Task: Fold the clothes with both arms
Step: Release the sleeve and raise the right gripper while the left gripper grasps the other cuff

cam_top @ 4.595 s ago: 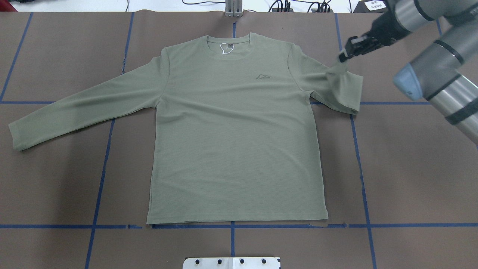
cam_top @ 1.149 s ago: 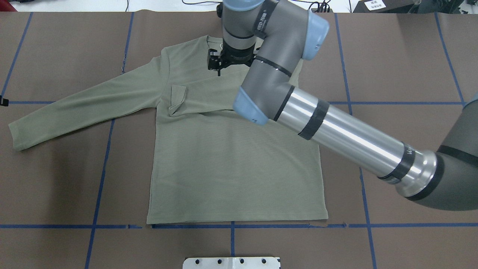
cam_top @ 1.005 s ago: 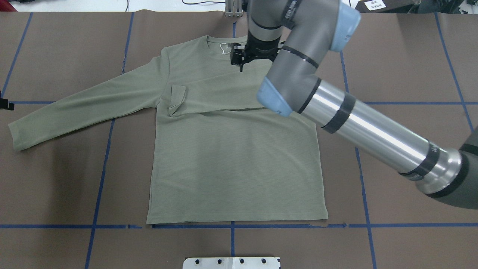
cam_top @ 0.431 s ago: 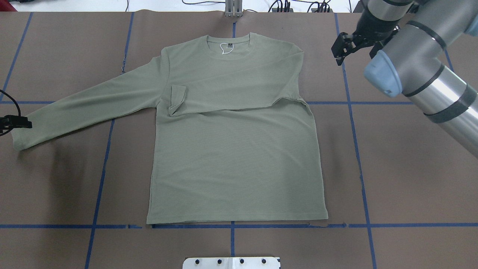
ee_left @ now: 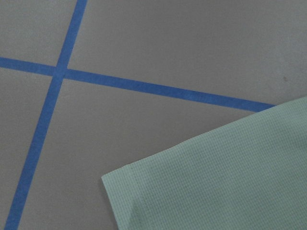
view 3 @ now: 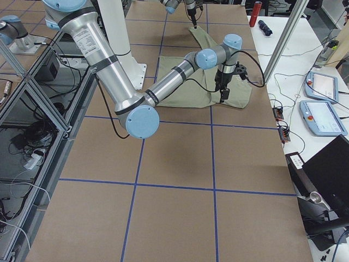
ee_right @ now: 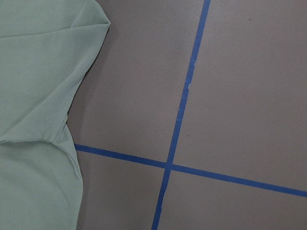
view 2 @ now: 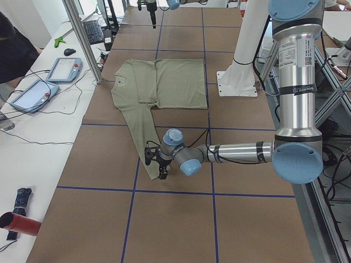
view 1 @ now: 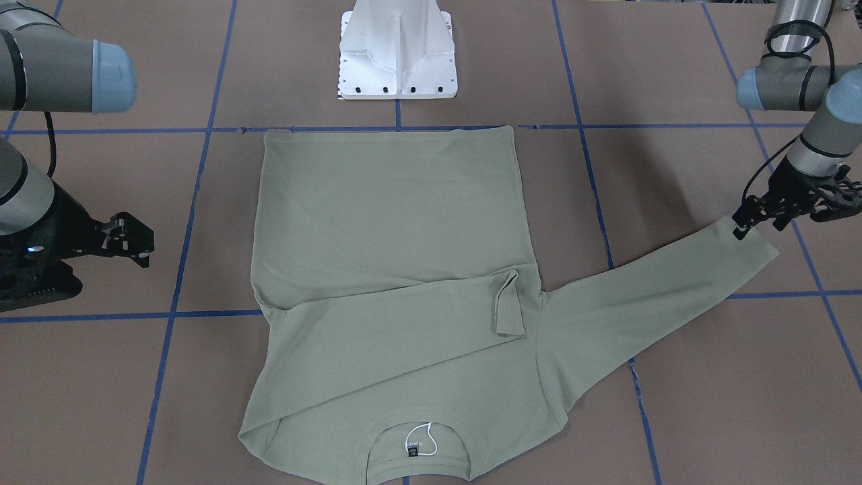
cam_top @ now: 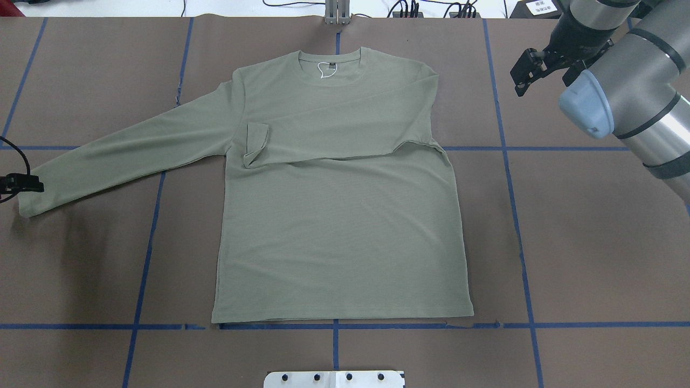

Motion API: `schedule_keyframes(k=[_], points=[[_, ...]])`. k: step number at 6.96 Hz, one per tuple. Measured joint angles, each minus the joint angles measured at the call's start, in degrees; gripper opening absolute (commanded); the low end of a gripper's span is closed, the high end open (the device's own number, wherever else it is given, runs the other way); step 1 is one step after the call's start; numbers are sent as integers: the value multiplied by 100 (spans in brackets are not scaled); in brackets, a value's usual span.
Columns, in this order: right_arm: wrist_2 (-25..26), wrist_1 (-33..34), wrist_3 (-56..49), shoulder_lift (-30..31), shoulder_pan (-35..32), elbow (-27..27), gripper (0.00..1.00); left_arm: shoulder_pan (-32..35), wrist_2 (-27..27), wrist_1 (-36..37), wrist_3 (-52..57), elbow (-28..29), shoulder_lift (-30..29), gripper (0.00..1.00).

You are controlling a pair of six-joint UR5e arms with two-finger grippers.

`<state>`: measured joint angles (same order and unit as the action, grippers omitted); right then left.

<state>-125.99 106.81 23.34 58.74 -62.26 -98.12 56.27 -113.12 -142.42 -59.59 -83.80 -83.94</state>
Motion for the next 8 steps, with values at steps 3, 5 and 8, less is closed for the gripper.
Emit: schedule_keyframes(k=[3, 5, 8], points=[[-33, 8, -13, 82, -9, -118, 100, -116, 157, -6, 4, 89, 3, 72], [-229, 9, -14, 96, -41, -153, 100, -116, 160, -13, -1, 74, 7, 54], [-300, 6, -14, 114, -59, -172, 100, -105, 126, -8, -68, 25, 12, 24]])
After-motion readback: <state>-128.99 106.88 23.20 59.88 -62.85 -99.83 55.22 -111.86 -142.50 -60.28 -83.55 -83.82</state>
